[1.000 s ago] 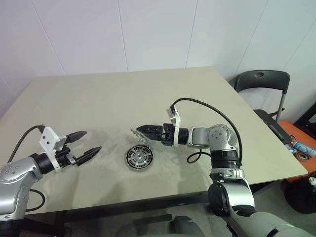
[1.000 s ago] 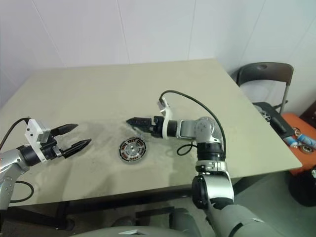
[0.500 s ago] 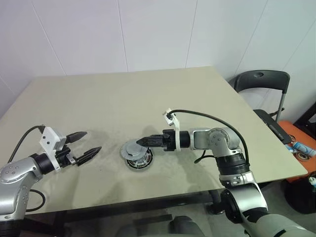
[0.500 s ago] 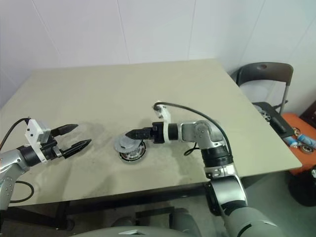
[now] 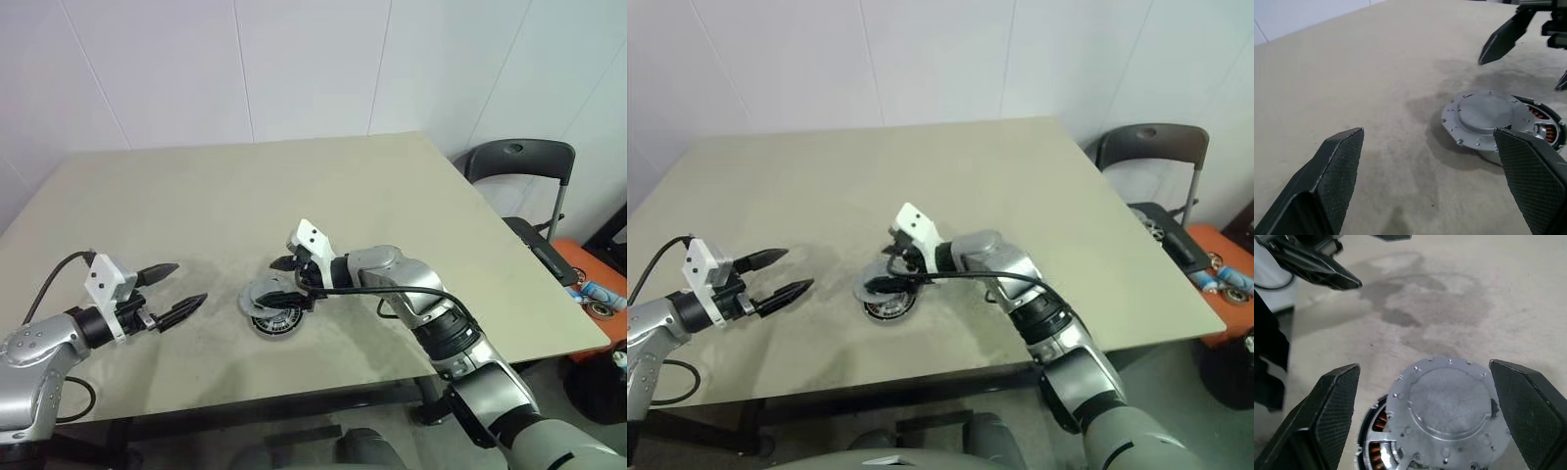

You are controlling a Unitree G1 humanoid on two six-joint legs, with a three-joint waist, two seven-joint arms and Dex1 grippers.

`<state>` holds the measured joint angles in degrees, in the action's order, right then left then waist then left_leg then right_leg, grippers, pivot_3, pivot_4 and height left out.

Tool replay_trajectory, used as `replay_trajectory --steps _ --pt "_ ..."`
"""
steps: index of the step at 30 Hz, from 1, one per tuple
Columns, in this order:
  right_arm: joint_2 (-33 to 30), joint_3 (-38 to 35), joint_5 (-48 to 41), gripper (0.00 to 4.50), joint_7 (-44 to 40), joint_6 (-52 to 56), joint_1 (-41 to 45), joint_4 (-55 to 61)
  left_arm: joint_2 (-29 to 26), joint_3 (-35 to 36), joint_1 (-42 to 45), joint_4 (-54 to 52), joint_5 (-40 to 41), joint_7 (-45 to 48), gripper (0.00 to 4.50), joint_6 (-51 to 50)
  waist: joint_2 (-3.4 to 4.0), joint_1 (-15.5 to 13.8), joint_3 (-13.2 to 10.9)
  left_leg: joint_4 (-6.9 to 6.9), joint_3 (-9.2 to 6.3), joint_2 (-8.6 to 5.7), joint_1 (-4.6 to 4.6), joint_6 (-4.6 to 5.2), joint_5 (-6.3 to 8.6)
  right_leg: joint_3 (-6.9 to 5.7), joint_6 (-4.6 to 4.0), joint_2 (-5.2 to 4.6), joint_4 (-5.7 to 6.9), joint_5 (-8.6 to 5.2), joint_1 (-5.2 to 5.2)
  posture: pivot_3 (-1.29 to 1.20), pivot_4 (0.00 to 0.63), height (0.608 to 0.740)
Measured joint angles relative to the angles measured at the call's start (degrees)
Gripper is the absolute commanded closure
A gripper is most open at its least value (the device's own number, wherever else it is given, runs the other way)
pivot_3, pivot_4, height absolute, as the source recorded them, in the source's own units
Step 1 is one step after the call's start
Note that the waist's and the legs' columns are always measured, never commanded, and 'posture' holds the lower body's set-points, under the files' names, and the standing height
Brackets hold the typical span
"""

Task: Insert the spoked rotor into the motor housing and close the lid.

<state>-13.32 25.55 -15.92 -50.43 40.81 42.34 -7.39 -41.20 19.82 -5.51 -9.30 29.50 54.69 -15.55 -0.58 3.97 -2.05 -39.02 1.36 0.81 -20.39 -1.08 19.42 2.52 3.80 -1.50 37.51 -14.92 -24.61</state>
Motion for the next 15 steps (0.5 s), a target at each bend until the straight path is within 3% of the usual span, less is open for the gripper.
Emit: replay_trajectory --steps 15 --pt "5.06 3.02 8.95 0.07 2.86 -0.15 2.41 -9.63 0.85 -0.06 -1.26 -1.5 -0.02 -0.2 0.0 -0.34 -0.01 0.01 0.01 0.0 -0.01 -0.02 -0.01 -0.01 0.0 -0.01 -0.01 -0.04 0.01 0.0 0.0 0.0 0.0 0.74"
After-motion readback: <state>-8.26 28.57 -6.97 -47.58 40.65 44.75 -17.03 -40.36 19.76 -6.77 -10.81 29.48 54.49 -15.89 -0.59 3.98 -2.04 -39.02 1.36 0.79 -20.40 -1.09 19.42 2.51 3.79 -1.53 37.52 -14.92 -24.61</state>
